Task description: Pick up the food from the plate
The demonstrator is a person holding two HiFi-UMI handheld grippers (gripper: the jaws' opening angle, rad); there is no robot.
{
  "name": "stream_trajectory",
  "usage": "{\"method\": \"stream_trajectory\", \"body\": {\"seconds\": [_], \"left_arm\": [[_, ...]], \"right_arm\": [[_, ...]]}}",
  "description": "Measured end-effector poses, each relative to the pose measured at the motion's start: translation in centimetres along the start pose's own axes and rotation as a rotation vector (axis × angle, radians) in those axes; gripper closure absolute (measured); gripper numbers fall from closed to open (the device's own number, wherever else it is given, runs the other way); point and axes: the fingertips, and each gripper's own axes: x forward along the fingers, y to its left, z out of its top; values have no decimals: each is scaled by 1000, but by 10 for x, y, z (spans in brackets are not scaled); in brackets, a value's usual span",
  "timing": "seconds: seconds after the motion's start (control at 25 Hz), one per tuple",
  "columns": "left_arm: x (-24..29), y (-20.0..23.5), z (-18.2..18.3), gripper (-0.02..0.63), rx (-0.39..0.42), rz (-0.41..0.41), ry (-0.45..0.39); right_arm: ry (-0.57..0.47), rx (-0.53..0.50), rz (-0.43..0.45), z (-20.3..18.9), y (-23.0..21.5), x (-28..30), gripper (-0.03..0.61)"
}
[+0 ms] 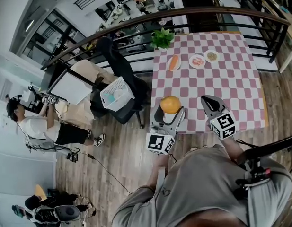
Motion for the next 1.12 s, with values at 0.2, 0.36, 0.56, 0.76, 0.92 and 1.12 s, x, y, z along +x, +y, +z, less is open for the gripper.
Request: {"method": "stream_trajectory", "body": {"seconds": [0.2,0.36,0.56,0.76,0.92,1.12], "left_arm": [[-1,10,-4,268,-23,37,17],[3,12,-7,268,-31,39,22],[-2,14,-10,268,-50,57,21],[-7,13,-14,268,-52,63,34],[-6,15,-15,268,-42,60,29],[-3,16,-14,268,-57,63,18]], "right_arm": [[-3,-5,19,3,4,4,563],[-4,2,11,2,-1,5,563],[-14,16,-6,1,-2,0,563],[-14,16,-15,2,-3,-3,563],[-15,5,-15,3,-1,-3,563],[-20,-7,-26,9,-2,-10,563]]}}
